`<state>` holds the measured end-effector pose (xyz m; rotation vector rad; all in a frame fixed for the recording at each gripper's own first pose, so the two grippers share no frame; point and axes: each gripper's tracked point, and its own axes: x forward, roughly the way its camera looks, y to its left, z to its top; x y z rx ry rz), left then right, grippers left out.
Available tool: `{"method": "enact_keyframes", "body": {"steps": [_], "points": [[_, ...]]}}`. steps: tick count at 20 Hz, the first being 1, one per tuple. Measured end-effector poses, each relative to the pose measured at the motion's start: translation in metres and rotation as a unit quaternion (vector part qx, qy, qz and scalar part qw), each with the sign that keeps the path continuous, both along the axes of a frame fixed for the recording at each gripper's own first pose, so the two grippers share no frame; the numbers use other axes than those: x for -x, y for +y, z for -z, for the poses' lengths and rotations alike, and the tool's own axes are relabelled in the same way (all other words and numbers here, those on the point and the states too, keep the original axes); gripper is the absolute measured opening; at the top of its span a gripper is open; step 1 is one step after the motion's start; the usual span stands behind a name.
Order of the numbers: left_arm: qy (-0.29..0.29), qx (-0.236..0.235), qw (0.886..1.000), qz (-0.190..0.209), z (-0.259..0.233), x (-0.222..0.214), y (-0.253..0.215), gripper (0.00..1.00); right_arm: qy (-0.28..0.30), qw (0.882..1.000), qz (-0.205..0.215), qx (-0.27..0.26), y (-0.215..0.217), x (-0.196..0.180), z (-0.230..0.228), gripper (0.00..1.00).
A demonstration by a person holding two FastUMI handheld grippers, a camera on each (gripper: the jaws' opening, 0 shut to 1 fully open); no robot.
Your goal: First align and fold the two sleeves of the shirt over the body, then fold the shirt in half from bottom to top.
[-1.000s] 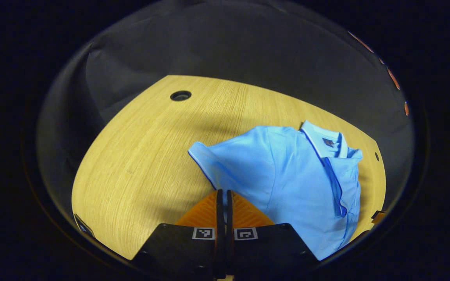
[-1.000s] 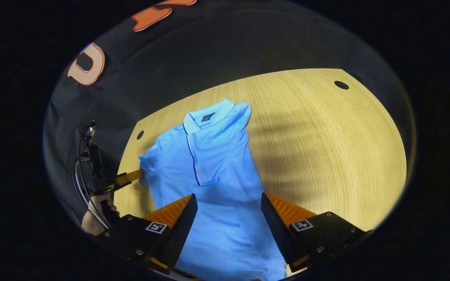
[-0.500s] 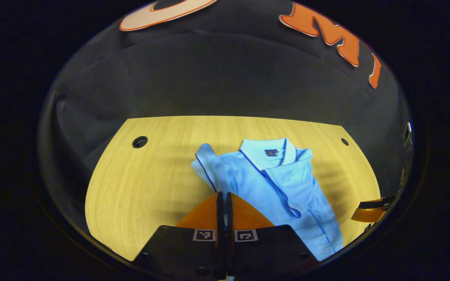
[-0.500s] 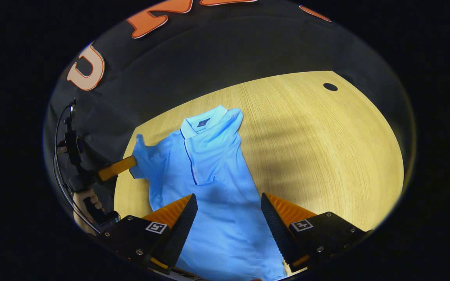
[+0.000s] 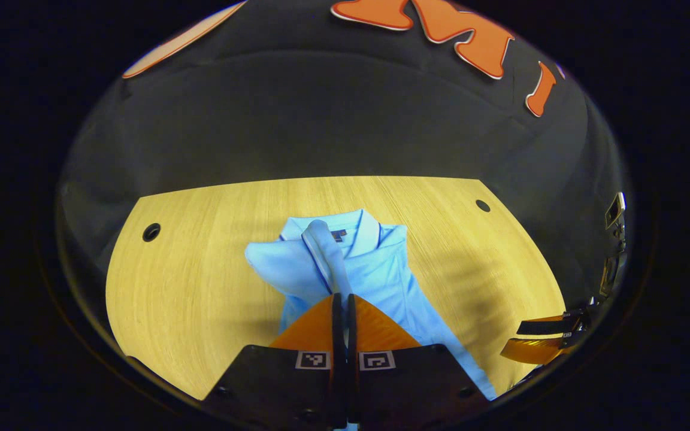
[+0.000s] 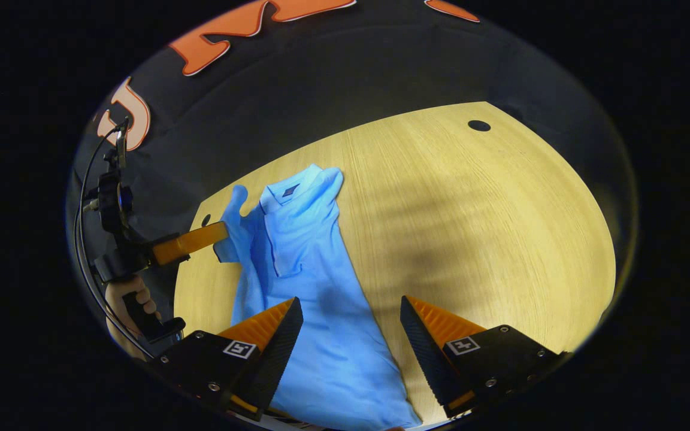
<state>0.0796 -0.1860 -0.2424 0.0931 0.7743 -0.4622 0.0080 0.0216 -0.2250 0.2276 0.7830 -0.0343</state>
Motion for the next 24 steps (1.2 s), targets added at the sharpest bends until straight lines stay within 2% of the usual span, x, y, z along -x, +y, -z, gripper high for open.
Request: {"method": "enact_keyframes", "body": {"steps": [5,10,12,14,15,19,20,22,23,24], "points": [[0.019,-0.003,1.0,0.019,0.012,0.01,-0.041,0.04,0.004,1.0,0.01,-0.007,-0.024,0.005,0.003,0.99],[0.033,-0.03,0.999,0.021,0.031,0.016,-0.055,0.06,0.01,1.0,0.009,-0.013,-0.032,0.007,0.007,0.99],[0.041,-0.017,0.999,0.03,0.036,0.025,-0.063,0.07,0.011,1.0,0.006,-0.015,-0.036,0.006,0.008,0.99],[0.05,-0.015,0.998,0.026,0.036,0.03,-0.064,0.37,0.014,1.0,0.002,-0.018,-0.035,0.006,0.008,0.99],[0.055,-0.011,0.998,0.026,0.034,0.035,-0.063,0.41,0.015,1.0,-0.001,-0.017,-0.034,0.005,0.009,0.99],[0.077,-0.013,0.997,0.0,0.039,0.058,-0.03,0.95,0.026,0.999,-0.024,-0.009,-0.022,0.003,0.018,0.99],[0.081,-0.014,0.997,-0.012,0.04,0.064,-0.018,0.99,0.03,0.999,-0.03,-0.005,-0.019,0.005,0.02,0.99],[0.093,-0.013,0.995,-0.039,0.043,0.078,0.011,0.96,0.04,0.998,-0.044,0.008,-0.012,0.01,0.027,0.99],[0.099,-0.012,0.994,-0.053,0.046,0.086,0.024,1.0,0.044,0.998,-0.052,0.015,-0.007,0.013,0.029,0.99],[0.105,-0.011,0.992,-0.064,0.047,0.094,0.038,1.0,0.048,0.997,-0.061,0.021,-0.002,0.016,0.032,0.99]]}}
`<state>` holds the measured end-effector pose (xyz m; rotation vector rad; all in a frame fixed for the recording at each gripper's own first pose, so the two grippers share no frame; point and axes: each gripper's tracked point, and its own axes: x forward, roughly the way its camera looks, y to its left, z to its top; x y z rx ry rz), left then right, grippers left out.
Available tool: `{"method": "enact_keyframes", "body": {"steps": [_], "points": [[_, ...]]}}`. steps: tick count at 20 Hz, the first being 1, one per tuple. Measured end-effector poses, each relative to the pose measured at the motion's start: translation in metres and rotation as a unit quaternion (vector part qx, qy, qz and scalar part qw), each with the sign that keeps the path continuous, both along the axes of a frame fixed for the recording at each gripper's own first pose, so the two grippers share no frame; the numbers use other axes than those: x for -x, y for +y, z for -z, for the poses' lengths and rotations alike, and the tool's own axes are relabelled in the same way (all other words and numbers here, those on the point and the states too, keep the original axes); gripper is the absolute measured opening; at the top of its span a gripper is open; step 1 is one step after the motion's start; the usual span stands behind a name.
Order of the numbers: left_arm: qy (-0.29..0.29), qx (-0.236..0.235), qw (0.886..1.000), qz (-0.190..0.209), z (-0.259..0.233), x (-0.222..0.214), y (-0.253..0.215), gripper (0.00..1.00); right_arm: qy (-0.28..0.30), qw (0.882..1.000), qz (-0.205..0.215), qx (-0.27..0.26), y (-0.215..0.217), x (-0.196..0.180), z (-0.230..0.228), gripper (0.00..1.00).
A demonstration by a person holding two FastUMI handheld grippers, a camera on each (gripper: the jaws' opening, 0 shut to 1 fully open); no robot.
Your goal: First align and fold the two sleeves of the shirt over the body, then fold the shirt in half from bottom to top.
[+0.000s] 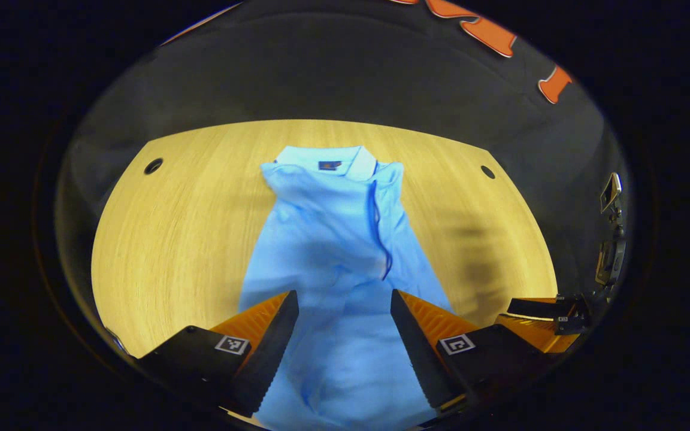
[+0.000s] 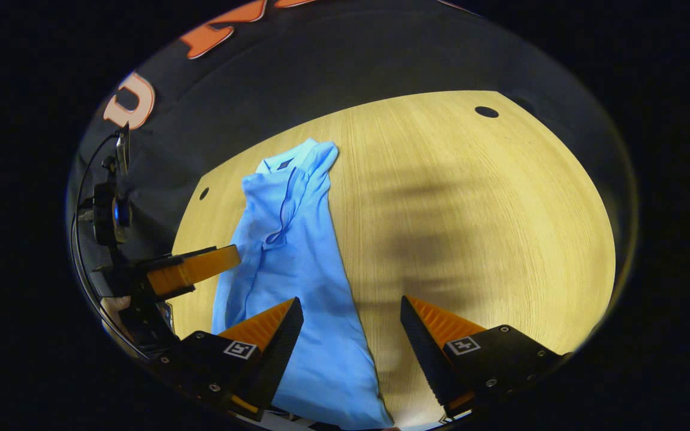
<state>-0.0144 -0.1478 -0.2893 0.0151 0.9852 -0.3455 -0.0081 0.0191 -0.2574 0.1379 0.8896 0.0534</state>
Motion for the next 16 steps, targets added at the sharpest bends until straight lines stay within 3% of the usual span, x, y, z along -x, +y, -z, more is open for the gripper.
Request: {"method": "enact_keyframes", "body": {"steps": [6,16], "points": [[0.028,-0.012,0.999,-0.038,0.018,0.059,0.069,1.0,0.035,0.999,-0.019,0.036,0.021,0.031,0.029,0.99],[0.091,-0.052,0.994,-0.019,0.057,0.176,0.133,1.0,0.094,0.991,0.007,0.095,0.034,0.128,0.067,0.99]]}}
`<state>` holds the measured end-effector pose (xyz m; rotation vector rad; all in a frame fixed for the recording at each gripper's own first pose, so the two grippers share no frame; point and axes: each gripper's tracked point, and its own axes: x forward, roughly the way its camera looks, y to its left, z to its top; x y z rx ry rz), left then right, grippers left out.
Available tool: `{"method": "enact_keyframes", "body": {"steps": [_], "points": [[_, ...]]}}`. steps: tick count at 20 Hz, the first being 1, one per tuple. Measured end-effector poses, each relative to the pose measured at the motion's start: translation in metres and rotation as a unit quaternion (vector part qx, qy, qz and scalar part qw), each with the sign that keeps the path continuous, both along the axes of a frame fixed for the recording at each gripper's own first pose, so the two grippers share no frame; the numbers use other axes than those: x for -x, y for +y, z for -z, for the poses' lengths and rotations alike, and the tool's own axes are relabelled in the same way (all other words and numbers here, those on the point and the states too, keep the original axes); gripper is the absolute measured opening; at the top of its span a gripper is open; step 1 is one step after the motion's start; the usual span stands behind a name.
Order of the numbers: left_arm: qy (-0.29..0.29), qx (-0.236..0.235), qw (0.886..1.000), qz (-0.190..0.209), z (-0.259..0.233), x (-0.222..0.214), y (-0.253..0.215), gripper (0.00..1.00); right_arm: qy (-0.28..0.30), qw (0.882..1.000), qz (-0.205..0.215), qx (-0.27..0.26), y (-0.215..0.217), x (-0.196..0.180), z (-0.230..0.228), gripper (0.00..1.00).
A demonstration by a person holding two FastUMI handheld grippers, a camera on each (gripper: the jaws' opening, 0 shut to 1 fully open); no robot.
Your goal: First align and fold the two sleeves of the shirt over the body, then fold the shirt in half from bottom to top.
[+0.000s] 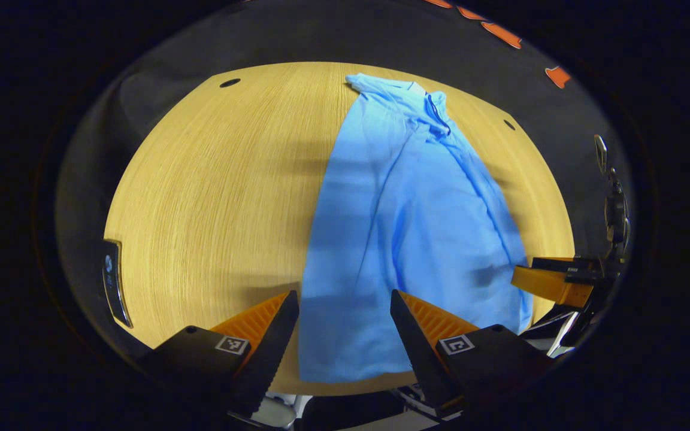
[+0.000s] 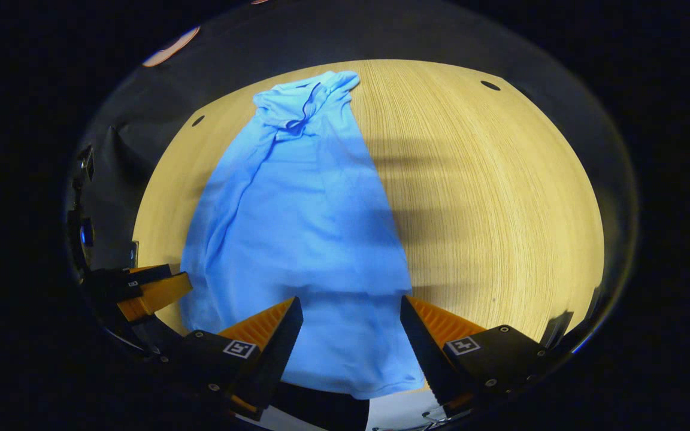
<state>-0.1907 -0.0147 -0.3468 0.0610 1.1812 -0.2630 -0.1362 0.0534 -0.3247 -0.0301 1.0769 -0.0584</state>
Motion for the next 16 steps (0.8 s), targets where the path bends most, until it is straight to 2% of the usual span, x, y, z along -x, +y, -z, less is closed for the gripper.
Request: {"method": "enact_keyframes", "body": {"steps": [7,15,16], "points": [[0.041,-0.017,0.999,0.008,0.018,0.057,0.019,1.0,0.046,0.998,0.022,0.047,-0.018,0.069,0.02,0.99],[0.05,-0.05,0.997,0.011,0.028,0.064,0.018,0.98,0.102,0.992,0.019,0.073,-0.019,0.095,0.045,0.99],[0.049,-0.063,0.997,0.021,0.032,0.064,0.018,0.99,0.089,0.993,0.018,0.074,-0.02,0.087,0.047,0.99]]}}
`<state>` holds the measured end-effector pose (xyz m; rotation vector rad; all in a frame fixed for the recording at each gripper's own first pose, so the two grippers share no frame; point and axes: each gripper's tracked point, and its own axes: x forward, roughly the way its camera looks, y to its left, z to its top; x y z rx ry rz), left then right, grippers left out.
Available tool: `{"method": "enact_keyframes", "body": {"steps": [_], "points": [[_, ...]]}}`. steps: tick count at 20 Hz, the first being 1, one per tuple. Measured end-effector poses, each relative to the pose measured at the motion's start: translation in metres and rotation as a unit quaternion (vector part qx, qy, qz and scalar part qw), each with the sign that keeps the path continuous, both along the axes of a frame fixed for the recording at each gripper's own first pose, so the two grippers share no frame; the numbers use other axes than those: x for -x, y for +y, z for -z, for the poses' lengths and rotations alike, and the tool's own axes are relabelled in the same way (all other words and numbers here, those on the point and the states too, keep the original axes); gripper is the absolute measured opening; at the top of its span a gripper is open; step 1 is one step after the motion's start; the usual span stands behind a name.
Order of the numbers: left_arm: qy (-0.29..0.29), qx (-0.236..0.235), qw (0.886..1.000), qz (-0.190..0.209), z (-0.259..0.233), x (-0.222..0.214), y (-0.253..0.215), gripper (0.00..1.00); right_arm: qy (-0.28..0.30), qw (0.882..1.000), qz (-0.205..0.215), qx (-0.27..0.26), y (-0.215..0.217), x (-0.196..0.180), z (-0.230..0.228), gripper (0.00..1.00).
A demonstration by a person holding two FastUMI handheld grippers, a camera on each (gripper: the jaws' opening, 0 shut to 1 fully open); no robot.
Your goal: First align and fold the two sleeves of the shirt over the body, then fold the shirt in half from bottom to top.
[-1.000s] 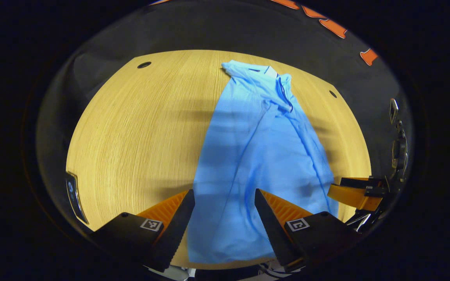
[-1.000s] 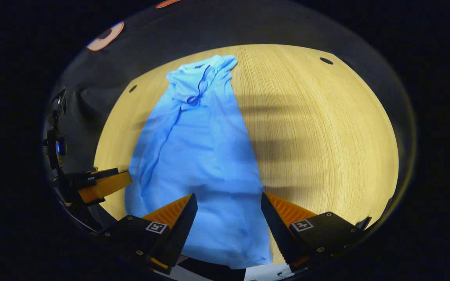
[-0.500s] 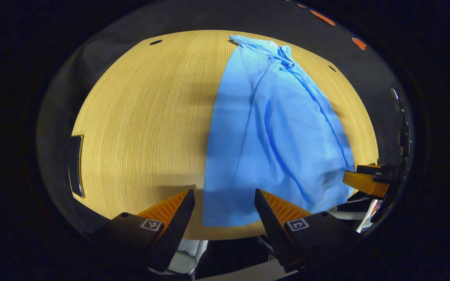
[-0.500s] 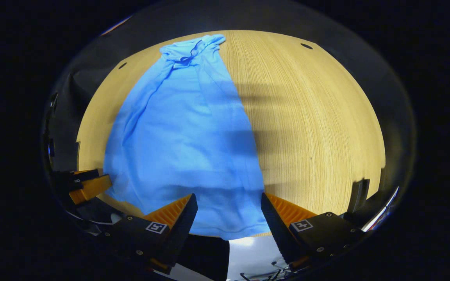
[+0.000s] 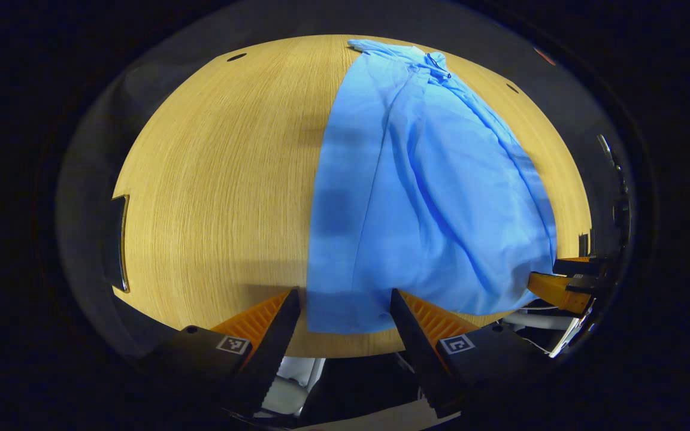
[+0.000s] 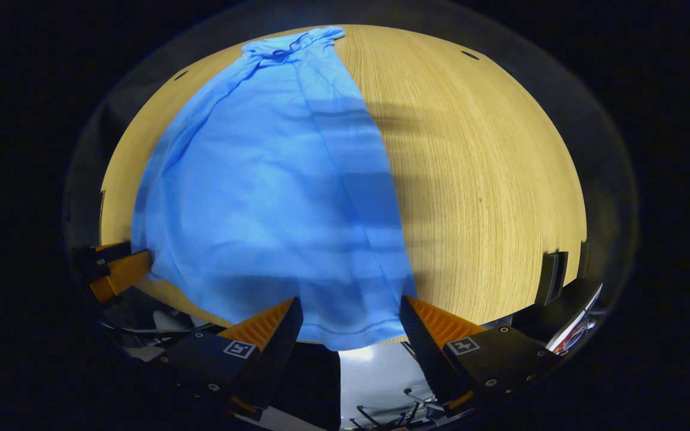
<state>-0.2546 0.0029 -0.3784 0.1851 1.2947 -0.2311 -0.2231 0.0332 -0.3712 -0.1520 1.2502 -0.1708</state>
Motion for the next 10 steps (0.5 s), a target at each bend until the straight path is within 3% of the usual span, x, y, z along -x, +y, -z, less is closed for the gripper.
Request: {"method": "enact_keyframes", "body": {"steps": [7,9,10], "points": [[-0.01,-0.002,1.0,0.001,-0.0011,0.0004,-0.0021,0.99,0.004,1.0,0.006,-0.004,-0.0007,0.0053,-0.0012,0.99],[-0.009,0.003,1.0,-0.008,-0.0017,0.0007,-0.0027,0.94,0.01,1.0,0.001,-0.003,-0.0023,0.0055,-0.002,0.94],[-0.01,0.006,1.0,-0.014,-0.0019,-0.001,-0.0029,0.89,0.008,1.0,-0.005,-0.001,-0.0031,0.0044,-0.0016,0.86]]}}
